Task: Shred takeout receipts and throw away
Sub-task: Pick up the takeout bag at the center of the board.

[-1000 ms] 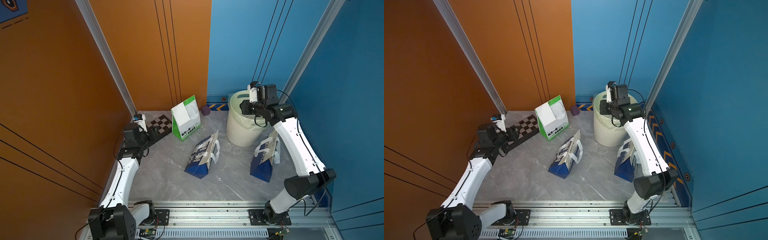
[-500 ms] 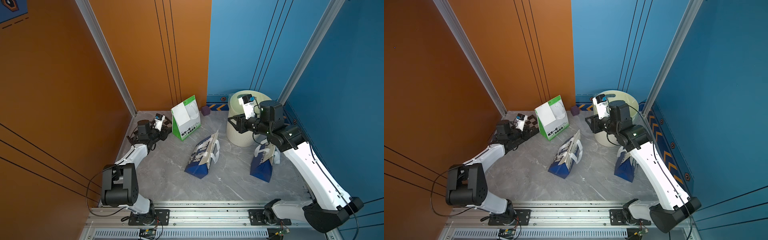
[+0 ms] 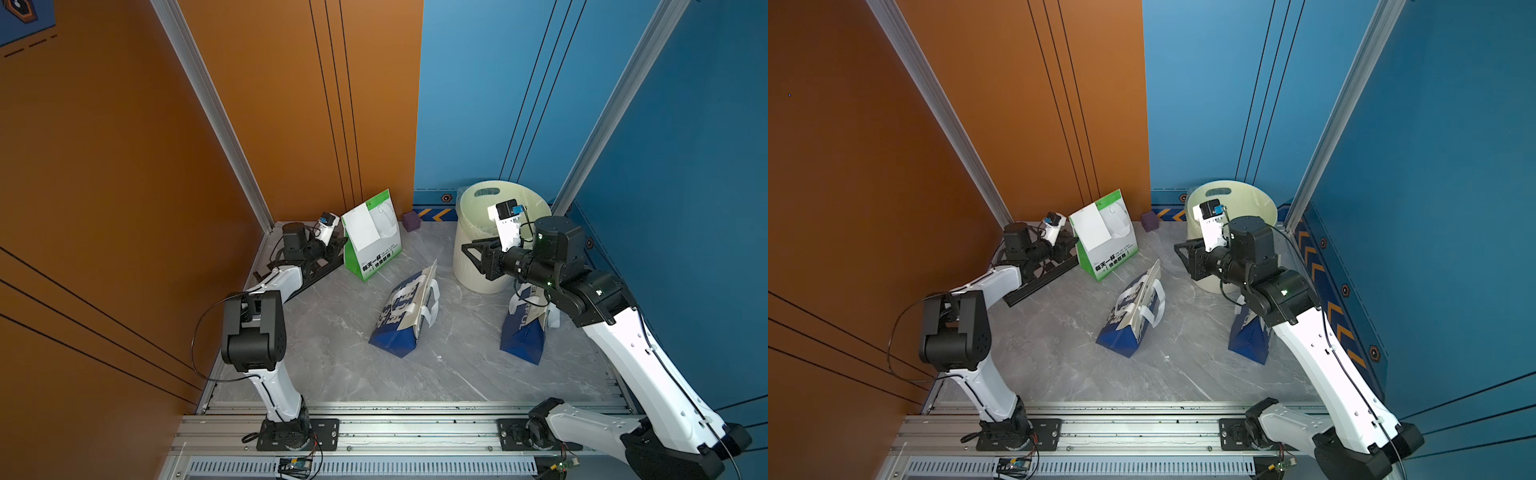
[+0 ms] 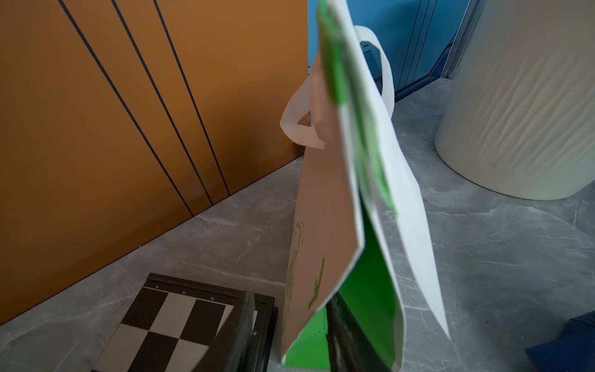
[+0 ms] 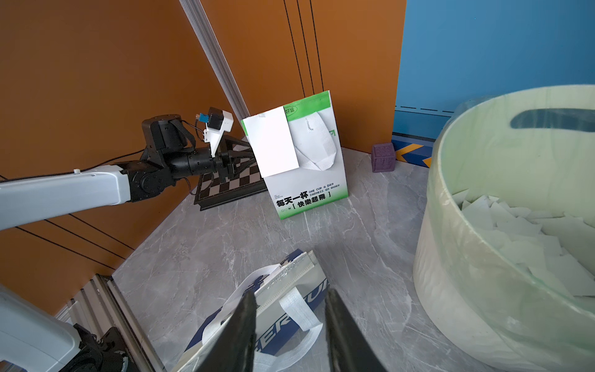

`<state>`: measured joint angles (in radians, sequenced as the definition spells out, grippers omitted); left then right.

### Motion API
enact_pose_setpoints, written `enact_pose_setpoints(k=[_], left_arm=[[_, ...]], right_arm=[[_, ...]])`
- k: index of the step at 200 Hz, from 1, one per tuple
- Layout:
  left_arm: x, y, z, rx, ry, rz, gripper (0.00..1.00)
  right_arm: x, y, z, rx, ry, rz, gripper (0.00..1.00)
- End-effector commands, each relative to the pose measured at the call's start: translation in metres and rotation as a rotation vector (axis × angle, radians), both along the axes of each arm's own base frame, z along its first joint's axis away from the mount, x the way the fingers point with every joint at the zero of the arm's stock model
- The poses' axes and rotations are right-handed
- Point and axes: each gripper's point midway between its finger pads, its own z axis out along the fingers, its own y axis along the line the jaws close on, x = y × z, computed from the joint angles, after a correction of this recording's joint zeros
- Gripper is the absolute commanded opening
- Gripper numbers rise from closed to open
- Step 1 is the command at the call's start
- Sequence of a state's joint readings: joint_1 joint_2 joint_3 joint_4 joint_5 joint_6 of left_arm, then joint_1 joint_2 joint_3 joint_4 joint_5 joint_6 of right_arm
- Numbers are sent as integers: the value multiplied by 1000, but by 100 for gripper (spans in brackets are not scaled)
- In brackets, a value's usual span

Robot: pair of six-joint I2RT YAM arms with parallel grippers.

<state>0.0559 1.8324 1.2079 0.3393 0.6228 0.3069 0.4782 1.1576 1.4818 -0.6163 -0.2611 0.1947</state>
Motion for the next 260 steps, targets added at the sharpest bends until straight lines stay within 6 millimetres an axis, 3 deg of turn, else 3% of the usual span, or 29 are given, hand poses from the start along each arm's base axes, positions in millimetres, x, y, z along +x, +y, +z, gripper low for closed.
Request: enact_pose_setpoints(k=[1,65,127,146,164,207,239,260], left_arm=[[9,-14,16,-31,-54,-59,36],[13,-37,38,-94,-99,-171,30],[9,-44,57,-173,-132,-221,3],[7,-45,65,-193,-152,-221,0],[6,-43,80,-215,-189,-195,0],[-2,-41,132,-305,-263,-125,0],[-13,-39,162,-407,-250,-83,0],[-23,-41,178,-467,-238,-72,0]], right_arm=[[-3,-3,3,17,-12,-16,37],[-2,-1,-4,11,12,-12,36],[8,15,-16,9,60,27,35],[14,23,-19,21,83,29,32],[23,40,-21,68,114,36,30],[45,104,-13,220,101,73,32],[70,142,2,358,84,75,47],[90,163,1,466,108,69,52]])
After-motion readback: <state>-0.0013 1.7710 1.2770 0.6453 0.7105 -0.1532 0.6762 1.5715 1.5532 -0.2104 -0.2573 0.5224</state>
